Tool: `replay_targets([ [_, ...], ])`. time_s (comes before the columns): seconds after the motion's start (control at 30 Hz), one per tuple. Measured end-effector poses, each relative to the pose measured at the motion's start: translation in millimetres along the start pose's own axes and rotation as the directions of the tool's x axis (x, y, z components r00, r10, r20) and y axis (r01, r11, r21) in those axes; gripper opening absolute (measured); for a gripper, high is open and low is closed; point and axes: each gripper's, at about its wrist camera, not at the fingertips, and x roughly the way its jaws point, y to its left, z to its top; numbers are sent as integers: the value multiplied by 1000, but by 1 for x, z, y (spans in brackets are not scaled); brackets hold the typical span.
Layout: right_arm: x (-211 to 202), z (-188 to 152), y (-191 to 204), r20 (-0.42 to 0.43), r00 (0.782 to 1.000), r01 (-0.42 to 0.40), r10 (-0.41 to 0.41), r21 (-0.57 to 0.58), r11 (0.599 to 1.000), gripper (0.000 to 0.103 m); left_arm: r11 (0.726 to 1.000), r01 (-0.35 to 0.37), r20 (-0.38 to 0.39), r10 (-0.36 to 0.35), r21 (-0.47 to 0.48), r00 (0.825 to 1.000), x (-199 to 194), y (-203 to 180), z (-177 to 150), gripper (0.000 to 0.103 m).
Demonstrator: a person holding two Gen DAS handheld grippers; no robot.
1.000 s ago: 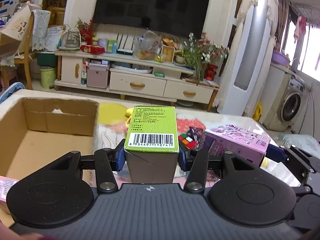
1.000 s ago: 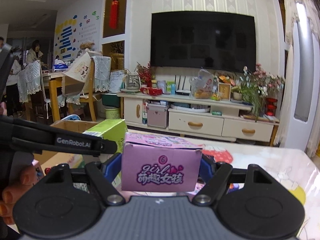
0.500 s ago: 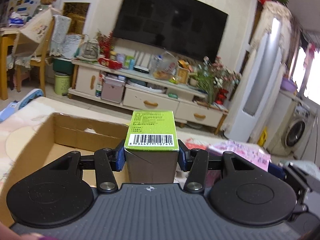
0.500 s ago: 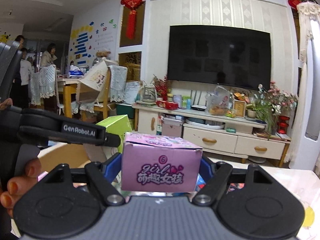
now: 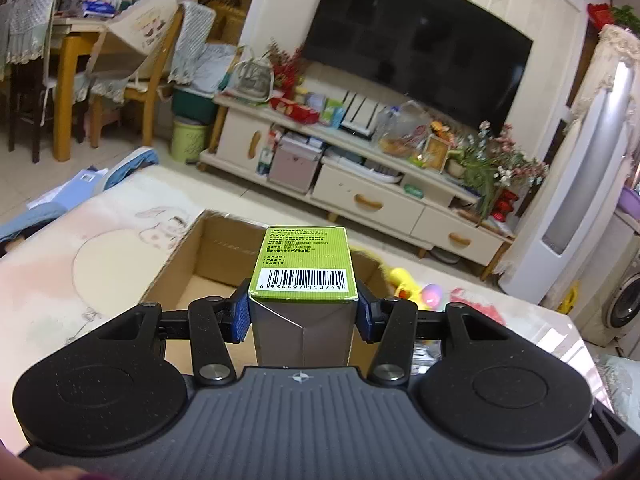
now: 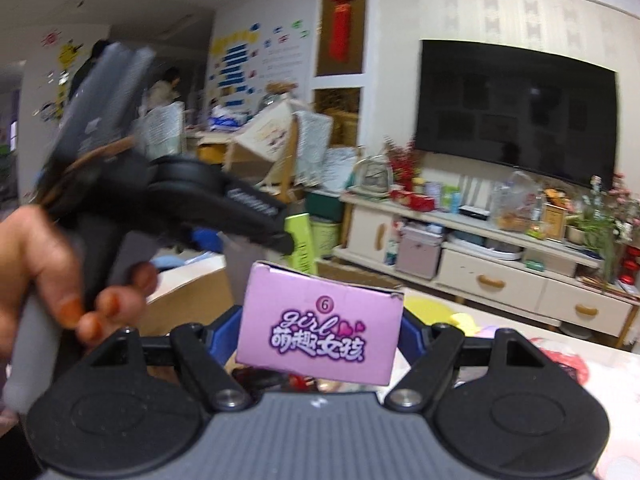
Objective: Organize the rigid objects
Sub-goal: 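Carry both boxes over the cardboard box and open both grippers to drop them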
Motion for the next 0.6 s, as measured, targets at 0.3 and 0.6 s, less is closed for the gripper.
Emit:
replay_targets([
  [0.3, 18, -10, 21, -87, 991, -101, 97, -39, 994, 78, 999, -51, -80, 52, 5, 995, 1, 13, -2, 61],
  [0.6, 17, -19, 29, -139, 988, -82, 70, -82, 993, 91, 996, -85, -94, 86, 13, 992, 1, 11, 0, 90],
])
